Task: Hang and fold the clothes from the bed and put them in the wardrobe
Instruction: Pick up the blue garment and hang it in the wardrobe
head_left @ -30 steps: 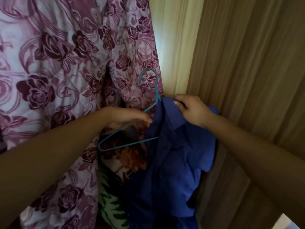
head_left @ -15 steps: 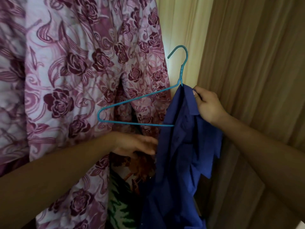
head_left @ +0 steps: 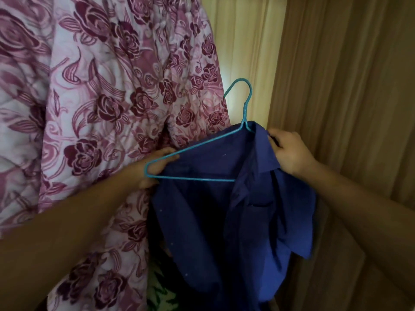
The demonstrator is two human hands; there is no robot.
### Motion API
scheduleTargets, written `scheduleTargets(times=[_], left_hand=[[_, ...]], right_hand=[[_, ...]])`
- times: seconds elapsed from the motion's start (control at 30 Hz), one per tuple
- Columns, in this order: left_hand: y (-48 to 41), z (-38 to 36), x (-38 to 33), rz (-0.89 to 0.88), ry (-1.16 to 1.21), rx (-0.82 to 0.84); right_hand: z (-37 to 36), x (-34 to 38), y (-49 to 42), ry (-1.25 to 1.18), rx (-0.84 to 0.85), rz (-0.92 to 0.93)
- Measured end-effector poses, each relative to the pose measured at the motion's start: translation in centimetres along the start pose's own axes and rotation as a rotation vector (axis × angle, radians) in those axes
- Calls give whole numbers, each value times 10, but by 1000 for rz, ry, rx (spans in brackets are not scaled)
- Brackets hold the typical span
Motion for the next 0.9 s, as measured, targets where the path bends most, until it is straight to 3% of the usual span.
scheduleTargets(times=[0.13,0.23,0.3,0.37,0.43,0.57,0.6,0.77,0.9], left_hand=[[4,21,-50,-10,-232,72],[10,24,-80,68,-822,153],[9,27,-98,74,-1200,123],[9,23,-112,72,-1418,70],[10,13,-119,88,-1391,47],[3,-34,-126,-13,-735,144],[0,-51,-135,-79,-723,153],[-11,-127,-184,-474,-1175,22],[-22,-158,-195,-562,-918,181]], right_hand=[[-7,19,2,370,27,45],[-11,30,1,576,22,66],[-9,35,0,677,-4,69],[-6,39,-4,744,-5,37],[1,40,-9,805,2,-36],[24,47,-16,764,-67,-136],[30,51,-18,737,-87,-133],[58,67,-19,554,-93,-80],[81,65,-11,469,-36,-89]])
Point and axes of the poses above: each hand's wrist, its own y-axis away from the middle knuckle, its own z-axis out of the back of the hand, x = y × z, the point moved 10 cm from there along -y, towards the middle knuckle, and after that the axes turned 13 degrees about x, right-handed, at the moved point
